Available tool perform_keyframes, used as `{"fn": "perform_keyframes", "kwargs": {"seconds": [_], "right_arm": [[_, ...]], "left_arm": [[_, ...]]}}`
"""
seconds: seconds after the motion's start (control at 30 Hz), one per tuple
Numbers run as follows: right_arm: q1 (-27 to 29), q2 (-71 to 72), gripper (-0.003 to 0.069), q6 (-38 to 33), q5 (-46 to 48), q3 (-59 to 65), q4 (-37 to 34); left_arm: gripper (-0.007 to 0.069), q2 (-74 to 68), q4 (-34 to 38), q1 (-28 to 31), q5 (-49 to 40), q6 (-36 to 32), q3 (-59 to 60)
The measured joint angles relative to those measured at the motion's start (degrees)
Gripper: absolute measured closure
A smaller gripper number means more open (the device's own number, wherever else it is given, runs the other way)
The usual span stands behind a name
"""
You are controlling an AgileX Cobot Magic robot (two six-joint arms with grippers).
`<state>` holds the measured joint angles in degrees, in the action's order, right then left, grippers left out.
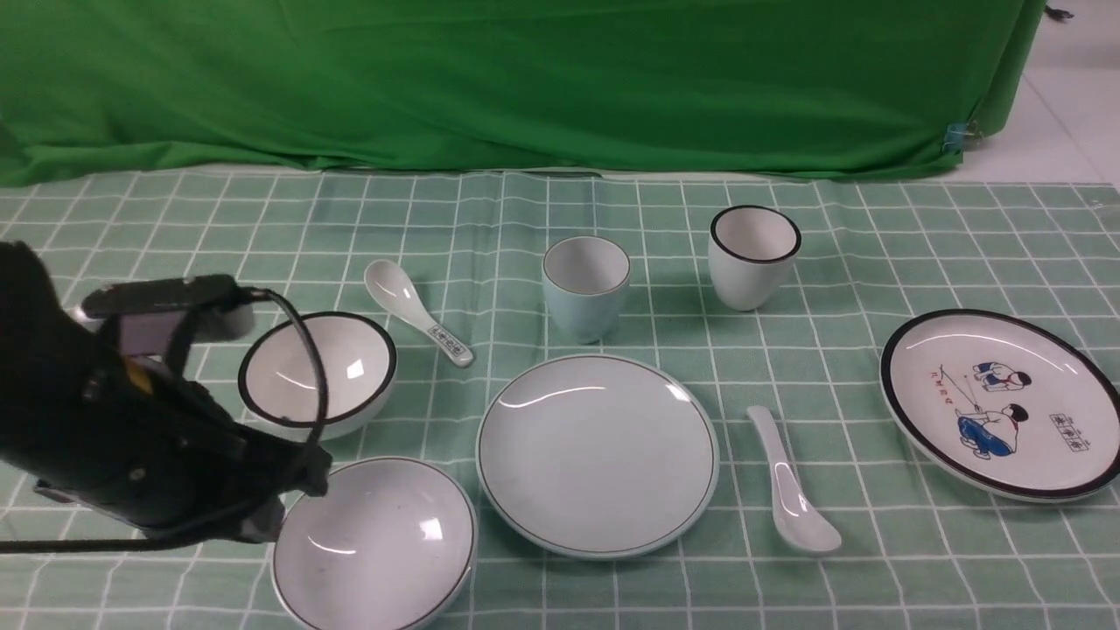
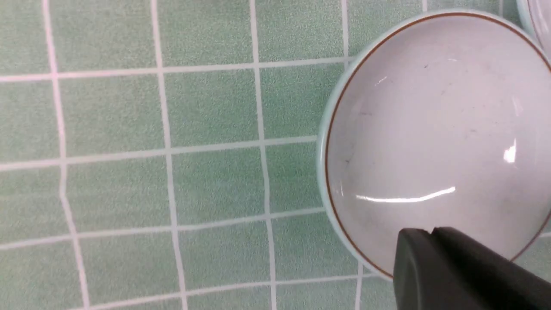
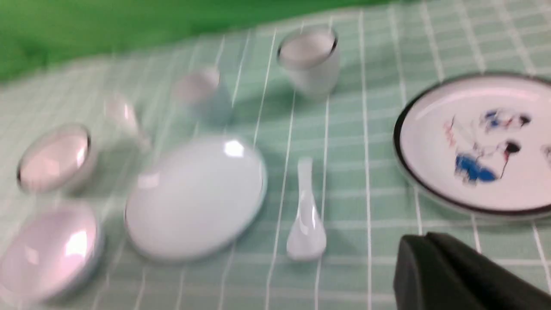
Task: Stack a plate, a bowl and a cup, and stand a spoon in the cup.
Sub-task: Use the left arm to grab a blue rice bowl
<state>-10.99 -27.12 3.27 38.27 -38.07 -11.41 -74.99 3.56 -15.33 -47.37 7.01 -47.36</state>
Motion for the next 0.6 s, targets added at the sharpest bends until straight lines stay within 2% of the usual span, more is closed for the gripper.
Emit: {"fn": "perform_keyframes", "kwargs": {"seconds": [0.1,0.27,0.33,0.47,0.57,0.6], "right_arm": [[-2.1,-8.3,0.0633,-4.0,5.4,-5.8,0.0],[-4.3,-14.7,0.0624,-5.4,6.3,-7.0,-0.1],[-4.8,-16.5,0.0618,-5.5,6.3,-7.0,-0.4],[-5.0,-17.3,0.0606,-5.6,5.8,-7.0,-0.7],[-5.0,-17.3,0.0603,-5.6,5.2,-7.0,-0.7],[-5.1,-17.3,0.0599,-5.6,4.9,-7.1,-0.7]], "left_arm": [[0.0594,-3.7,-2.8,-1.1,3.7,0.9,0.0],[0.0458,-8.1,-5.9,-1.2,7.8,2.7,-0.1],[0.0330,-10.1,-6.3,-1.2,8.8,3.8,-0.1],[0.0170,-14.3,-6.1,-1.2,11.6,3.9,-0.1],[0.0154,-16.2,-5.8,-1.2,11.9,4.0,-0.1],[0.0186,-17.4,-5.4,-1.2,11.9,4.0,-0.1]]}}
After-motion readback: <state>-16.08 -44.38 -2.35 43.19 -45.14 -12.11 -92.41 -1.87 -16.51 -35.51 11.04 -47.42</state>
